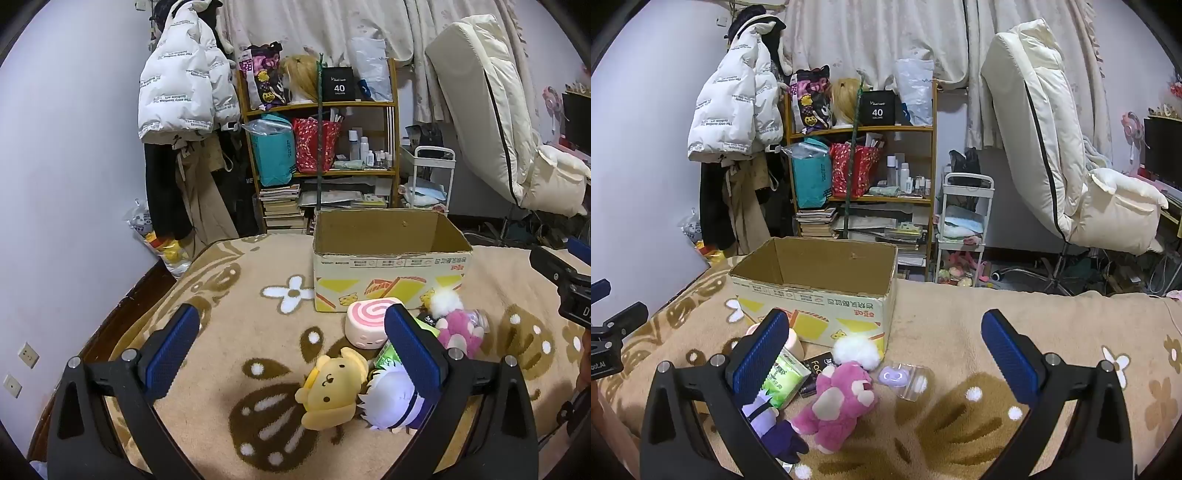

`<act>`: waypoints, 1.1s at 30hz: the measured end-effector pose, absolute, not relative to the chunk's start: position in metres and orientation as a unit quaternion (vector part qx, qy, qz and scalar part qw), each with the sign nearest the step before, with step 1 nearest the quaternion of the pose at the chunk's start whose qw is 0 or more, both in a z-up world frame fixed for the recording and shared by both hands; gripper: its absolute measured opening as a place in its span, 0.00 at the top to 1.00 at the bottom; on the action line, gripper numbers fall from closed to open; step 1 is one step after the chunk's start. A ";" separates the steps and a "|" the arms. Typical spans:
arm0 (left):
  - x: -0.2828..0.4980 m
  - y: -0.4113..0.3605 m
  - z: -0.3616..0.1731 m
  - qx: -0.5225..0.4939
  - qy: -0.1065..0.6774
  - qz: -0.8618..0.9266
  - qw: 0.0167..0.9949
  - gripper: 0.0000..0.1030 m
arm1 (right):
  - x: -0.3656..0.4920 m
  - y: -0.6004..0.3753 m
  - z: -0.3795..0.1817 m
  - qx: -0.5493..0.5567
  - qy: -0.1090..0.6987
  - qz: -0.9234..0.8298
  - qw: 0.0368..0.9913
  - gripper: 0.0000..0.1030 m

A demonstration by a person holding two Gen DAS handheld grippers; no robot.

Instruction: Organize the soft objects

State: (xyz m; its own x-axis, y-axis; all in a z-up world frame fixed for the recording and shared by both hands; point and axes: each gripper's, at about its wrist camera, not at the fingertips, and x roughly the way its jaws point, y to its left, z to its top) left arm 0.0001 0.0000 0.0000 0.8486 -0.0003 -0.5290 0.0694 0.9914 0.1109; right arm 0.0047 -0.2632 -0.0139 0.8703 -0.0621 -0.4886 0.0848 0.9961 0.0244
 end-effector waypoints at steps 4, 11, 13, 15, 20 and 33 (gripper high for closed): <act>0.000 0.001 0.000 0.064 0.274 -0.018 0.959 0.04 | 0.005 -0.263 -0.014 0.021 0.250 -0.039 0.967 0.00; 0.000 0.000 0.000 0.068 0.275 -0.017 0.959 0.04 | 0.003 -0.262 -0.013 0.019 0.244 -0.038 0.969 0.00; 0.001 0.000 0.000 0.065 0.275 -0.019 0.959 0.04 | 0.003 -0.262 -0.013 0.020 0.245 -0.039 0.969 0.00; 0.002 0.001 0.000 0.062 0.277 -0.021 0.959 0.04 | 0.004 -0.262 -0.014 0.020 0.244 -0.038 0.969 0.00; 0.000 -0.001 0.000 0.063 0.276 -0.021 0.959 0.04 | 0.004 -0.263 -0.014 0.021 0.244 -0.038 0.969 0.00; 0.000 -0.001 0.002 0.064 0.276 -0.020 0.959 0.04 | 0.005 -0.262 -0.016 0.021 0.245 -0.038 0.969 0.00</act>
State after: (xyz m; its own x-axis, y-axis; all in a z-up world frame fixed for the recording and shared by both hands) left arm -0.0001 -0.0009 0.0022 0.8464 -0.0037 -0.5326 0.0745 0.9910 0.1115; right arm 0.0045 -0.2624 -0.0159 0.8774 -0.0630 -0.4756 0.0838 0.9962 0.0226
